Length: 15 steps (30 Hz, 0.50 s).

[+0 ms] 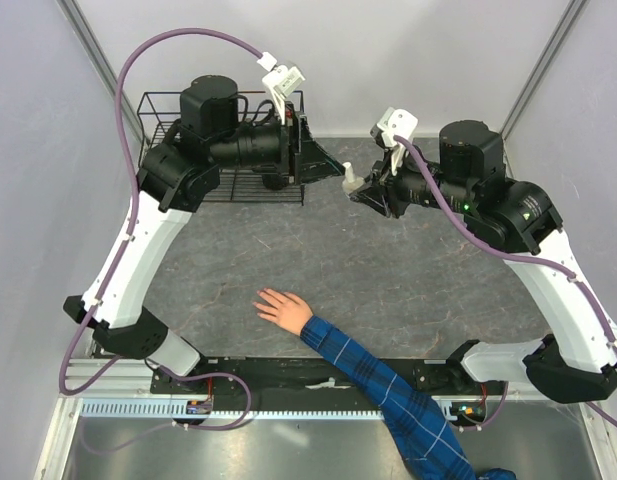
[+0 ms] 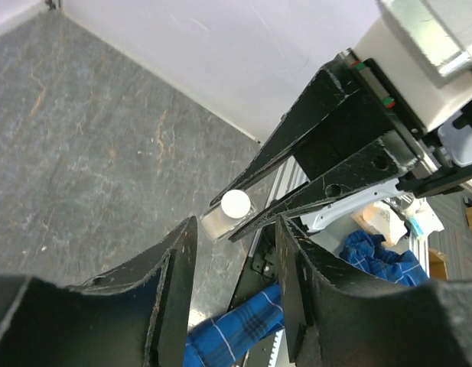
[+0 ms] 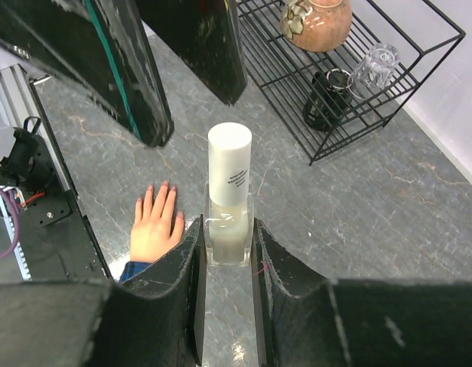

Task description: Paint the nails

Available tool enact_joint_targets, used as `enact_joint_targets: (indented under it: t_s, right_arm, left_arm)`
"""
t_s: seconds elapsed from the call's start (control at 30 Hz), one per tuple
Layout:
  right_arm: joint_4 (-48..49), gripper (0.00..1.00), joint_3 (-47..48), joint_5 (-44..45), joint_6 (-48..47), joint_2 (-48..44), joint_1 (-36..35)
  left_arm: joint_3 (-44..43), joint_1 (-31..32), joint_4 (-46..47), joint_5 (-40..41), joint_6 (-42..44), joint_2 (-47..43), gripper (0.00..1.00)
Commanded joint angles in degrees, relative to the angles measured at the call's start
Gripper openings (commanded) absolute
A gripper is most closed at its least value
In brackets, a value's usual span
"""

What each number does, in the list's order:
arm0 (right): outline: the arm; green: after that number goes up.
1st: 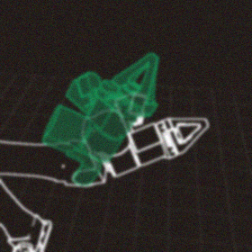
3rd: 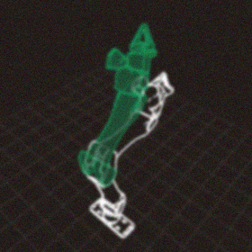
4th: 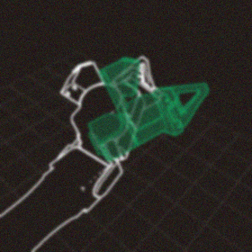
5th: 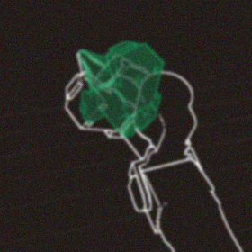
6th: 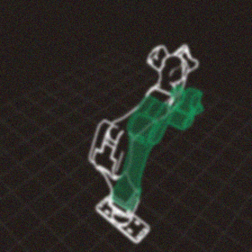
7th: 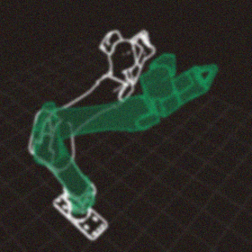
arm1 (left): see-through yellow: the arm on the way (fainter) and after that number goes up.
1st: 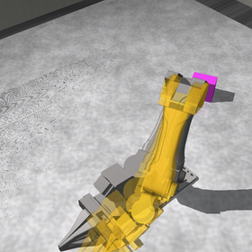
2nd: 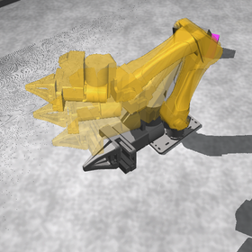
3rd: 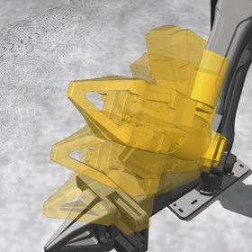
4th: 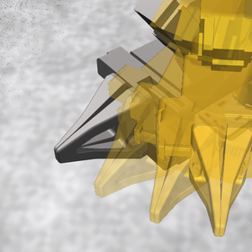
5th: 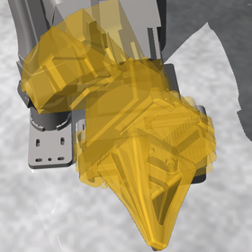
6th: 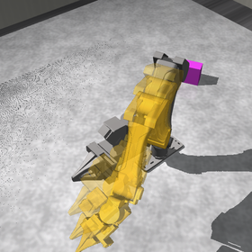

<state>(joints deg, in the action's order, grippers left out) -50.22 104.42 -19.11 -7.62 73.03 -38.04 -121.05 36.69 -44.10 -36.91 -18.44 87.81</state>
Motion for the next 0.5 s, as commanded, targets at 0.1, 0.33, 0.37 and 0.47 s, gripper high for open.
enact_joint_targets:
  t_s: [0.1, 0.33, 0.37, 0.47]
  right_arm:
    - [0.5, 0.00, 2.9, 0.0, -2.2, 0.4, -0.3]
    - [0.5, 0.00, 2.9, -0.2, -3.0, 0.5, -1.1]
    - [0.5, 0.00, 2.9, -0.3, -3.2, 0.5, -1.2]
    - [0.5, 0.00, 2.9, -0.2, -3.3, 0.5, -1.5]
  left_arm:
    - [-4.0, 2.2, -3.7, 1.8, 3.5, 1.4, 0.52]
    - [-5.7, 3.0, -5.4, 2.7, 4.0, 3.4, 0.47]
    - [-5.8, 3.0, -5.7, 2.9, 4.0, 3.7, 0.45]
    - [-6.7, 3.2, -6.6, 2.7, 4.1, 4.7, 0.43]
